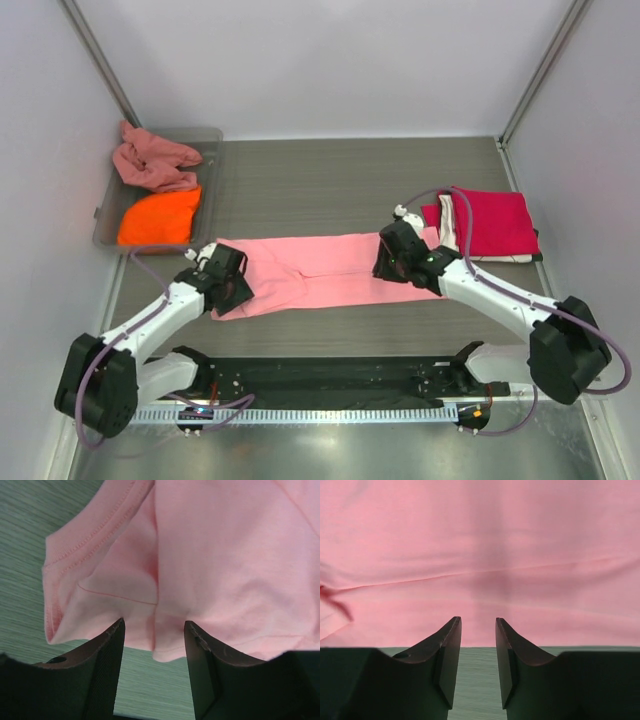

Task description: Fold and stack the t-shirts

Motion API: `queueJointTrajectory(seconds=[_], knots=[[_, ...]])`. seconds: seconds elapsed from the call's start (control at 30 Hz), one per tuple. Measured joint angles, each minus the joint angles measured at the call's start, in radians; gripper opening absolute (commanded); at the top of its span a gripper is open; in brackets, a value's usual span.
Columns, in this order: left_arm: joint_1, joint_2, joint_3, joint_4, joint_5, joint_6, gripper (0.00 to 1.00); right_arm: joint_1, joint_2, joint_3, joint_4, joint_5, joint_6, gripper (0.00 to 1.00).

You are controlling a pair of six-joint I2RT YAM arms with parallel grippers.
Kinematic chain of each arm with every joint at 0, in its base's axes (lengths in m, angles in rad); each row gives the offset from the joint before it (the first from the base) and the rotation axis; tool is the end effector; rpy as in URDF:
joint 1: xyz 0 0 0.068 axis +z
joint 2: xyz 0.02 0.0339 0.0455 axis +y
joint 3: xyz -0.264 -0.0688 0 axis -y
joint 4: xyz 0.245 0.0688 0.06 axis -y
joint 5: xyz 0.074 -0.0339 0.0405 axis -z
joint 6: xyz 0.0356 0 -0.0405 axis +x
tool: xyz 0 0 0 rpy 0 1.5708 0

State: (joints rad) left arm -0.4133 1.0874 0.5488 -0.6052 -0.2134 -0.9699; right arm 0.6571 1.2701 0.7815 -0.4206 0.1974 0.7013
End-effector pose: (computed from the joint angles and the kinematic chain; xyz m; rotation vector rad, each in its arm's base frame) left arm 0.1710 -0.0668 0.1741 -0.7947 2.5553 -0.1492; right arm 0.2048 0.1491 0.2177 0.1394 2.4835 0.3447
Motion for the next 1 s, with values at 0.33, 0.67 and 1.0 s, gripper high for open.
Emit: queueJointTrajectory(seconds=[0.33, 0.67, 1.0], knots=[[-0.001, 0.092, 0.019, -0.068, -0.144, -0.097, 0.51, -0.059, -0.021, -0.097, -0.127, 0.186, -0.01, 0.26], [-0.014, 0.034, 0.034, -0.121, -0.188, -0.1, 0.51, -0.078, 0.066, -0.106, -0.134, 0.291, 0.048, 0.16], [-0.108, -0.087, 0.06, -0.093, -0.184, -0.109, 0.53, -0.079, 0.115, -0.119, -0.107, 0.293, 0.064, 0.01]])
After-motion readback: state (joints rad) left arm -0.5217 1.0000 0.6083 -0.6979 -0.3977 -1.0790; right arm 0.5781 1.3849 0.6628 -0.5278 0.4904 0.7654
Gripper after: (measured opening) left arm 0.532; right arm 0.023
